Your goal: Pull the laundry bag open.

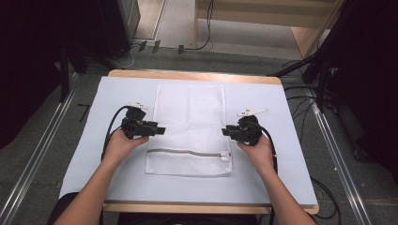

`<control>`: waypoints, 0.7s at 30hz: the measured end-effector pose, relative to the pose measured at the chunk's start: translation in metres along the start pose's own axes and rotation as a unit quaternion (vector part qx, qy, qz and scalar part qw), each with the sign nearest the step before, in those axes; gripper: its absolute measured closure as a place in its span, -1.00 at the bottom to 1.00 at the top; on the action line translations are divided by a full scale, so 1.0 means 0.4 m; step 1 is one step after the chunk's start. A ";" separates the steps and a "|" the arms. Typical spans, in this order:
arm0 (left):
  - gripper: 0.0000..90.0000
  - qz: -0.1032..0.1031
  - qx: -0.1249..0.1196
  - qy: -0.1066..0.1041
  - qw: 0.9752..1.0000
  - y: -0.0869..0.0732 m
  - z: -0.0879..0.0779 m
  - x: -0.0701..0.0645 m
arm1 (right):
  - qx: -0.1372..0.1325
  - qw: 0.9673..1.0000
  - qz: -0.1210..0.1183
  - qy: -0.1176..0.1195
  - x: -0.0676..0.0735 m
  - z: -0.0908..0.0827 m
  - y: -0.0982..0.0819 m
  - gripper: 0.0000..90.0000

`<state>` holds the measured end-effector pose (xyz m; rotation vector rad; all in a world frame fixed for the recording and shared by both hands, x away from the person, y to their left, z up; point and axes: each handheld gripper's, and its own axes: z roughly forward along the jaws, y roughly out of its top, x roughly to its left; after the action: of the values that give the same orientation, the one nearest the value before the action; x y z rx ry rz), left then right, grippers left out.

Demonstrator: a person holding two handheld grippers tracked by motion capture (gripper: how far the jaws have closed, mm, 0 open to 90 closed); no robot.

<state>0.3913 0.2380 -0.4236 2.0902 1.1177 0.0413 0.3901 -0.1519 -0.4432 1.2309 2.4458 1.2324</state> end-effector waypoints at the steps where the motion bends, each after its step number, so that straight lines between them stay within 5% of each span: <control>1: 0.06 0.001 0.000 -0.001 1.000 0.001 0.000 -0.003 | -0.002 1.000 -0.002 0.003 0.001 -0.003 -0.004 0.61; 12: 0.04 0.022 0.005 -0.016 1.000 0.013 0.018 -0.043 | 0.002 1.000 0.001 0.013 0.008 -0.033 -0.049 0.69; 21: 0.03 0.039 0.007 -0.031 0.999 0.026 0.042 -0.079 | 0.034 0.999 -0.005 0.033 0.031 -0.029 -0.070 1.00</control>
<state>0.3850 0.2013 -0.4195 2.1315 1.0026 0.0050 0.3597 -0.1593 -0.4531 1.2108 2.5577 1.2154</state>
